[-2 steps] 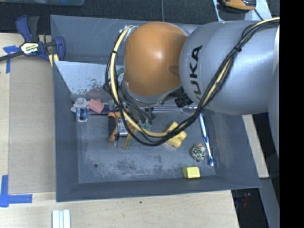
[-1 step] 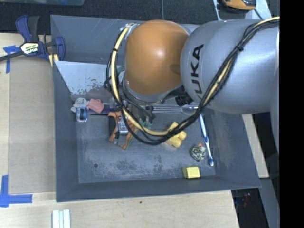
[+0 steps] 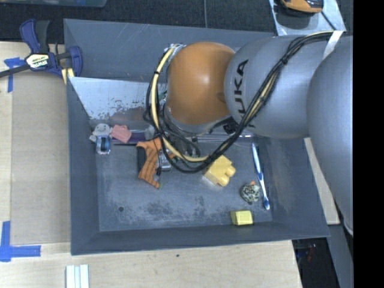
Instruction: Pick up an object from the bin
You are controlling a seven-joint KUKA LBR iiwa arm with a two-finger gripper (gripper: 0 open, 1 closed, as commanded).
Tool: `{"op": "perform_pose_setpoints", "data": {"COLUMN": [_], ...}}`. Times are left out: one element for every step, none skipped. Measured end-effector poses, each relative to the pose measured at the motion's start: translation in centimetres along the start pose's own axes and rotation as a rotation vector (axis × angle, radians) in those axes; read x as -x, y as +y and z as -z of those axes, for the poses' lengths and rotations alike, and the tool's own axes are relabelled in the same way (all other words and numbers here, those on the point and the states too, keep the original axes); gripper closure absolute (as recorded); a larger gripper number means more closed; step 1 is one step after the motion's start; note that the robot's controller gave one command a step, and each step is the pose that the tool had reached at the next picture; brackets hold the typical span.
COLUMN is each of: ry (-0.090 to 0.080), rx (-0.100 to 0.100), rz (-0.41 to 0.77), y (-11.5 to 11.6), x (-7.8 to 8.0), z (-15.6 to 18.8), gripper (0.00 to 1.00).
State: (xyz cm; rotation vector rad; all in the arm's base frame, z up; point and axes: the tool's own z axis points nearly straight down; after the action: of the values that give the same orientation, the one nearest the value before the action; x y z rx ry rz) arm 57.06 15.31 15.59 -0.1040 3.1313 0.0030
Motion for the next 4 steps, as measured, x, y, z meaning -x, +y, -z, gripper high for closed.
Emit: {"op": "perform_pose_setpoints", "data": {"ry": [-0.003,-0.009,-0.008,-0.023], "rx": [0.004,0.002,0.006,0.003], "rz": [-0.043,0.117,-0.007,0.087], "y": [-4.0,-6.4,-4.2,-6.1], "x": [1.7,4.1,2.2,4.0], "z": [-8.9,-8.5,-8.5,-8.1], "gripper": [0.0,0.0,0.0,1.0]}}
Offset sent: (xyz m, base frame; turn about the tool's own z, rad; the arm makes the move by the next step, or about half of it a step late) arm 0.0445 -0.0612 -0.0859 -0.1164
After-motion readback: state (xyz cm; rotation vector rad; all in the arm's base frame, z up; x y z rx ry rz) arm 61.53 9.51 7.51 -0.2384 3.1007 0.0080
